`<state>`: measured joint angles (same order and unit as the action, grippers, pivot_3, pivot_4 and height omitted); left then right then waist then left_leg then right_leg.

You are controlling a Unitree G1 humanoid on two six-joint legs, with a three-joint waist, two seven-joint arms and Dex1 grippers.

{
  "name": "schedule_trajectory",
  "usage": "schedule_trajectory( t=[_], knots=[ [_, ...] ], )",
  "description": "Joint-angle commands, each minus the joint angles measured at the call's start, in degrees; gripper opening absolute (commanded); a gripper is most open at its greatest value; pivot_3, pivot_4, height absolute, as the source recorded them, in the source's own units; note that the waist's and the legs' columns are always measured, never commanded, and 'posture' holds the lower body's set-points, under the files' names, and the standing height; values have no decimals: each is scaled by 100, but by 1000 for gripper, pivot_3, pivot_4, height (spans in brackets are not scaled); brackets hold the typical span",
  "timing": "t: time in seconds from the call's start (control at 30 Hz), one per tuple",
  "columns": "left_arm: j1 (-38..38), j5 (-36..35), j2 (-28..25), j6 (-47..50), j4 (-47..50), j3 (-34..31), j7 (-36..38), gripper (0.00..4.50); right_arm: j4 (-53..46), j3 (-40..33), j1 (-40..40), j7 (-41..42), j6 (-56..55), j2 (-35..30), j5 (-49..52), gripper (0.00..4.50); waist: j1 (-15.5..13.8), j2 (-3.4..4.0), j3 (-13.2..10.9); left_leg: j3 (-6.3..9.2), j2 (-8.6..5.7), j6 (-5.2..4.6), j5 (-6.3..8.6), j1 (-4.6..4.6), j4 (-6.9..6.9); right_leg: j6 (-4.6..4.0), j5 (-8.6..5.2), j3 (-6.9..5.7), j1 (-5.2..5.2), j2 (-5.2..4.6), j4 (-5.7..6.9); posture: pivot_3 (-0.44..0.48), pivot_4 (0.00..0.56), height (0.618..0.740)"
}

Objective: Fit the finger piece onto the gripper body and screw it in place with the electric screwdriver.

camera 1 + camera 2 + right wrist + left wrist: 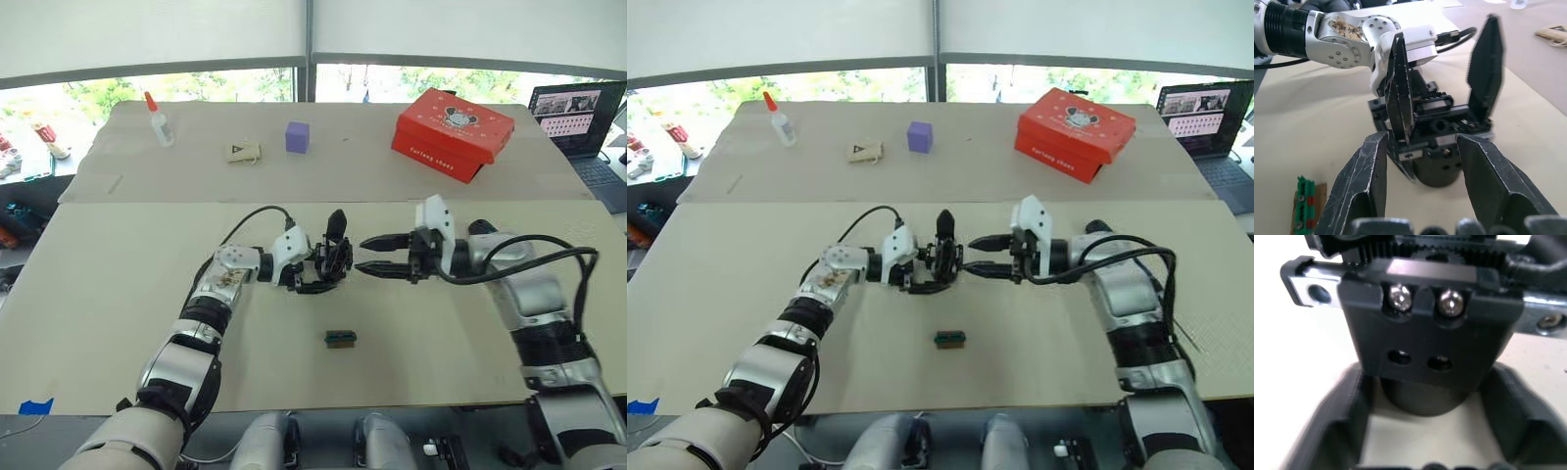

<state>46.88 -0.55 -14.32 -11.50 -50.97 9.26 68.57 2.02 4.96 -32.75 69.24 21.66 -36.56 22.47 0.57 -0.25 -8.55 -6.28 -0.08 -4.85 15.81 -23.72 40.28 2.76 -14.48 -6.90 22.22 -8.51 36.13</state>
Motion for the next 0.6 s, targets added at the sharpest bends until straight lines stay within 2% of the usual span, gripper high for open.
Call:
schedule_trajectory(
  t=[0.03, 0.07, 0.1, 0.23, 0.37, 0.6],
  knots=[
    [-223, -107, -171, 174, 304, -36, 99, 4447, -761, -322, 65, 32, 739, -502, 387, 2438, 2, 0, 0, 0, 1, 0, 0, 0, -1, 0, 0, 0, 0, 0, 0, 0, 150, 740],
    [-312, -153, -251, 235, 462, -61, 136, 4447, -961, -382, 81, 73, 1043, -748, 492, 2438, 3, 0, 0, 1, 1, 0, 0, 0, 0, 0, 0, 0, 0, 0, 0, 0, 150, 740],
    [-401, -213, -332, 321, 637, -93, 170, 4500, -1124, -442, 85, 100, 1353, -972, 590, 2974, 3, 0, -1, 0, 1, 0, 0, 0, -1, 0, 0, 0, 1, -1, -1, 0, 150, 740],
    [-899, -642, -798, 982, 1829, -273, 415, 4500, -1321, -578, -19, -48, 2288, -1805, 626, 4343, 16, 1, -1, 3, 4, 0, 0, -1, -2, -1, 0, 0, 3, -2, -1, 0, 150, 740],
    [-1569, -1286, -1446, 2088, 3632, -515, 582, 4500, -848, -482, -357, -236, 2900, -2512, 340, 4456, 14, 4, -8, 3, 8, 0, 0, -2, -2, -3, 1, 3, 5, -4, -2, 0, 150, 740],
    [-2404, -2688, -2685, 4047, 6641, -1155, 510, 4500, 1080, 502, -1048, -299, 3004, -3313, -973, 4456, -74, 5, -13, 12, 0, 0, 1, -5, -2, -3, 1, 5, -1, -21, -29, 0, 150, 740]
  ],
)
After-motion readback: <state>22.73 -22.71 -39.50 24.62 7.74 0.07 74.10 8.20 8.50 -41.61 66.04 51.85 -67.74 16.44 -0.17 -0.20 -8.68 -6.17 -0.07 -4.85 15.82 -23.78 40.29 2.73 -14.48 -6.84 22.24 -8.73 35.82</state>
